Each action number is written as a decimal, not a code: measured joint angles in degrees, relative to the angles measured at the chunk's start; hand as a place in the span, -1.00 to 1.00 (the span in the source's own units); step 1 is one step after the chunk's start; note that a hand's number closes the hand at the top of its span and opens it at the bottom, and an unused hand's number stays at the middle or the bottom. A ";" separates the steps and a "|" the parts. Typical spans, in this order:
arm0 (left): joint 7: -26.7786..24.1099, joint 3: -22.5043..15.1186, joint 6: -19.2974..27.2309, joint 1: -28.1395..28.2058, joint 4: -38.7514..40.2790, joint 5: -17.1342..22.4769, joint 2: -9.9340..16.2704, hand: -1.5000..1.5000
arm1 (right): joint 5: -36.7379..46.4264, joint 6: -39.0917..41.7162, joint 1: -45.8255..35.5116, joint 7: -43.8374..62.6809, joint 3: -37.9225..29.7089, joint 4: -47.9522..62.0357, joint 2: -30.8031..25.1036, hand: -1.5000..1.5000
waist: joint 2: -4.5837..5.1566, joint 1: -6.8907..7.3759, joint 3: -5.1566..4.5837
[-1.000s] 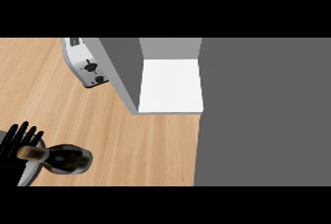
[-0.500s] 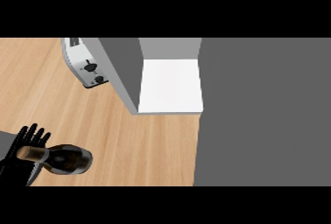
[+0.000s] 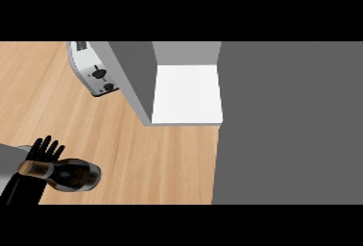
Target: Pick up the wine, place it into the cabinet and close the cabinet
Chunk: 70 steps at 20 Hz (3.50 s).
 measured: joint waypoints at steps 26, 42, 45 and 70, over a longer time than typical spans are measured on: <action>-7.19 -5.96 -0.47 -6.28 13.14 -2.25 0.36 1.00 | 1.08 -0.07 -1.32 0.53 0.81 0.24 1.17 -1.00 | -0.04 -0.01 0.04; -14.41 -9.58 20.00 -4.43 2.07 -10.85 -5.57 1.00 | 0.99 1.08 0.18 0.05 0.23 0.00 1.60 -1.00 | -0.07 0.24 0.04; -15.39 -9.98 23.12 -3.79 -1.76 -11.97 -6.48 1.00 | 0.84 1.11 -1.35 0.85 -1.03 0.34 1.10 -1.00 | -0.07 0.37 0.03; 16.31 -33.29 38.55 -1.99 -41.23 -6.40 -11.10 1.00 | 0.18 1.58 -1.76 1.16 -0.85 0.70 2.65 -1.00 | -0.06 0.16 0.02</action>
